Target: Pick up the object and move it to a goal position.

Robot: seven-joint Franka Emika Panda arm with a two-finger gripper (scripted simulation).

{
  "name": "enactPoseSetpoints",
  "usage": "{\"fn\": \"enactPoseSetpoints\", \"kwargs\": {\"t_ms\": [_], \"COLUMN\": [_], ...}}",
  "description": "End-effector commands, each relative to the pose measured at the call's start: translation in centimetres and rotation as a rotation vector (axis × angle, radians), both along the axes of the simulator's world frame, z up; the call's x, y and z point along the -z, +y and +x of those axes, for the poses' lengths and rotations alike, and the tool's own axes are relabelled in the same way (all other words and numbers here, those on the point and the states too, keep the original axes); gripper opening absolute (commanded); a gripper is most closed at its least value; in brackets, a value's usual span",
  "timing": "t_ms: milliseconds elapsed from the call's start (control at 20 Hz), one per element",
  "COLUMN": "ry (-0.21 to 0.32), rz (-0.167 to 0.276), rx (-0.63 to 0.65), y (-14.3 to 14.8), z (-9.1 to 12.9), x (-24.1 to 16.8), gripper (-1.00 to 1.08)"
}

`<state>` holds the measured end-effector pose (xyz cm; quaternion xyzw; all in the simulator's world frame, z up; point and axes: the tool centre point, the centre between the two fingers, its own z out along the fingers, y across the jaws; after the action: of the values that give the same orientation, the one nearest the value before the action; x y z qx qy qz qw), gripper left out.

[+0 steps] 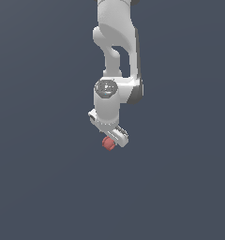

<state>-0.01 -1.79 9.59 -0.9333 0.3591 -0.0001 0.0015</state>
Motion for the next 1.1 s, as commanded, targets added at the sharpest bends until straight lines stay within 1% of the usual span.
{"fn": "enactPoseSetpoints", "kwargs": {"t_ms": [0, 450, 850, 1050], "ry": [0.001, 0.002, 0.001, 0.001], "rz": [-0.002, -0.003, -0.003, -0.003], "rx": [0.027, 0.041, 0.045, 0.046], "y": [-0.1, -0.2, -0.2, -0.2], "z": [0.0, -0.1, -0.2, -0.2], "x": [0.3, 0.9, 4.5, 5.5], "gripper": [1.0, 1.0, 1.0, 1.0]}}
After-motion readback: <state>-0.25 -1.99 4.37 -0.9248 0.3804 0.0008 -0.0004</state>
